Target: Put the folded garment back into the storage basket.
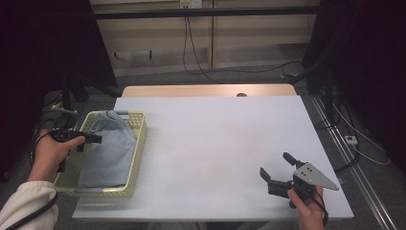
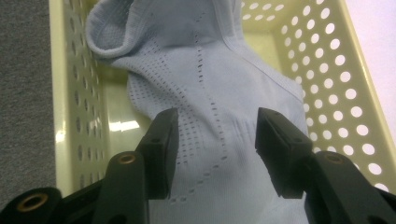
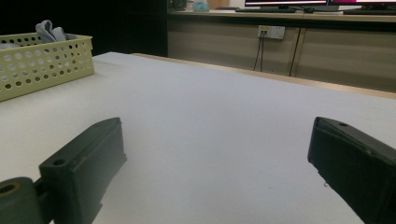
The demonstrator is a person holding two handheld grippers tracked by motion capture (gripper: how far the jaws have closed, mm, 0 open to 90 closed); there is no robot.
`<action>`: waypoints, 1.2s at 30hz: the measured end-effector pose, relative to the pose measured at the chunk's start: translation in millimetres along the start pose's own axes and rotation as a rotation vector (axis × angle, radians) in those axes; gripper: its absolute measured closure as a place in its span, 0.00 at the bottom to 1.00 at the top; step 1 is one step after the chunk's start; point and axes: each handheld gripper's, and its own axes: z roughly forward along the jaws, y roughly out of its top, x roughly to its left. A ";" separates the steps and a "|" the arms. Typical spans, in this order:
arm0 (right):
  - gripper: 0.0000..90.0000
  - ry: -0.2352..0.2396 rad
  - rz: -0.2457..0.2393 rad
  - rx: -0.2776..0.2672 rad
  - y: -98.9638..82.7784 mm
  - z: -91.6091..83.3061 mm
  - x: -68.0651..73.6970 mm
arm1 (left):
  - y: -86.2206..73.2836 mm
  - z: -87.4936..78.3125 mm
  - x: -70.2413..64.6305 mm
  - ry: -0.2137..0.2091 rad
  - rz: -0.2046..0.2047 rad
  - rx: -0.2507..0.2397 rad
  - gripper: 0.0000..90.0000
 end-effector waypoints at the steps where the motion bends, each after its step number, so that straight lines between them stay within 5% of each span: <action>1: 0.04 0.000 0.000 0.000 0.0 0.1 0.0 | 0.2 0.8 -0.3 -0.001 -0.001 -0.005 0.58; 13: 0.04 -0.001 -0.001 0.001 -0.3 0.3 -0.2 | 10.3 26.4 -12.1 0.044 -0.008 -0.091 0.91; 28: 0.04 -0.001 0.000 0.002 -0.6 -0.2 -0.8 | 17.2 59.4 -17.1 0.075 -0.001 -0.092 1.00; 36: 0.04 0.000 -0.001 0.003 -0.6 -0.3 -0.9 | 8.3 72.1 -14.1 0.053 -0.021 -0.059 1.00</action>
